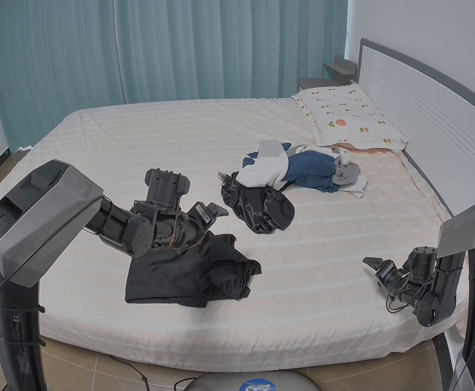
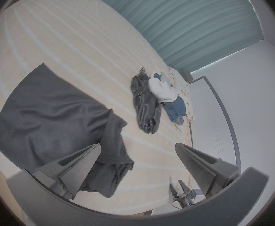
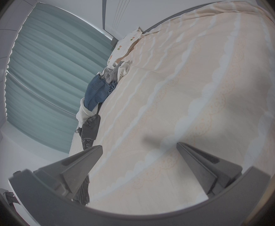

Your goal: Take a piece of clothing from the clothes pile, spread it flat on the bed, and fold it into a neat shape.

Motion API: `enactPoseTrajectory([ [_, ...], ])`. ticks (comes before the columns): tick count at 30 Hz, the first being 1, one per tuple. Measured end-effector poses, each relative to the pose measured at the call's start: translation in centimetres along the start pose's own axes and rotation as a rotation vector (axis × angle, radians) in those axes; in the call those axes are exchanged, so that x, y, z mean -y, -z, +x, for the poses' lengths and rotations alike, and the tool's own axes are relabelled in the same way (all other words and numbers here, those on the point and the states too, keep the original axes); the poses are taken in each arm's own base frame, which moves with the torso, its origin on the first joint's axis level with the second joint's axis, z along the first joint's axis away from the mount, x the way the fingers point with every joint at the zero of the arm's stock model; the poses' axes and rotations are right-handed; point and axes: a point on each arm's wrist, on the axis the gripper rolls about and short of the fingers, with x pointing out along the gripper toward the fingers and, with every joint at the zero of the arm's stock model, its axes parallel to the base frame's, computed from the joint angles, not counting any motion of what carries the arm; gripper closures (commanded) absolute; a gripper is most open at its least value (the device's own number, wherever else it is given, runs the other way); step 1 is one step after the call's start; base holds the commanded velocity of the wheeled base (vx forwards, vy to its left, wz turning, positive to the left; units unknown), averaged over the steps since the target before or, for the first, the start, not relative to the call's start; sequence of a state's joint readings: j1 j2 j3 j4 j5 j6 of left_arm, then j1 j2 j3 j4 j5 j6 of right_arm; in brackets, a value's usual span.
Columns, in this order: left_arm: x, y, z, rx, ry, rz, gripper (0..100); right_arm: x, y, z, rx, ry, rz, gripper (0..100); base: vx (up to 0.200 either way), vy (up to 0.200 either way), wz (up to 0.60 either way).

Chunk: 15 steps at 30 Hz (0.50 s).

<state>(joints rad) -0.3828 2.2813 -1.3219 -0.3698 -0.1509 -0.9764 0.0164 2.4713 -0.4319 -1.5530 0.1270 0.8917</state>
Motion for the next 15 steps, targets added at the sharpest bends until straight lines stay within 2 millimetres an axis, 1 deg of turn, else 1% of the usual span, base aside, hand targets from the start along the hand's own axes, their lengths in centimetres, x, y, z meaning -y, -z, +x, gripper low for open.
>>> enactPoseTrajectory([
  [2,-0.9,-0.4,-0.4,-0.007,-0.016,-0.015,0,0.0,0.0,0.0,0.000,0.000,-0.001,0,-0.200,0.000,0.00],
  [7,-3.7,-1.6,-1.7,-0.023,-0.055,-0.077,0,0.0,0.0,0.0,-0.001,0.002,-0.001,0,0.000,0.000,0.00],
  [12,-5.4,-2.3,-2.6,-0.008,-0.099,-0.137,0,0.1,0.1,0.0,-0.003,0.005,0.000,0,0.000,0.000,0.00],
  [15,-5.9,-2.5,-3.2,-0.002,-0.110,-0.180,0,0.1,0.1,0.0,-0.003,0.005,0.000,0,0.000,0.000,0.00],
])
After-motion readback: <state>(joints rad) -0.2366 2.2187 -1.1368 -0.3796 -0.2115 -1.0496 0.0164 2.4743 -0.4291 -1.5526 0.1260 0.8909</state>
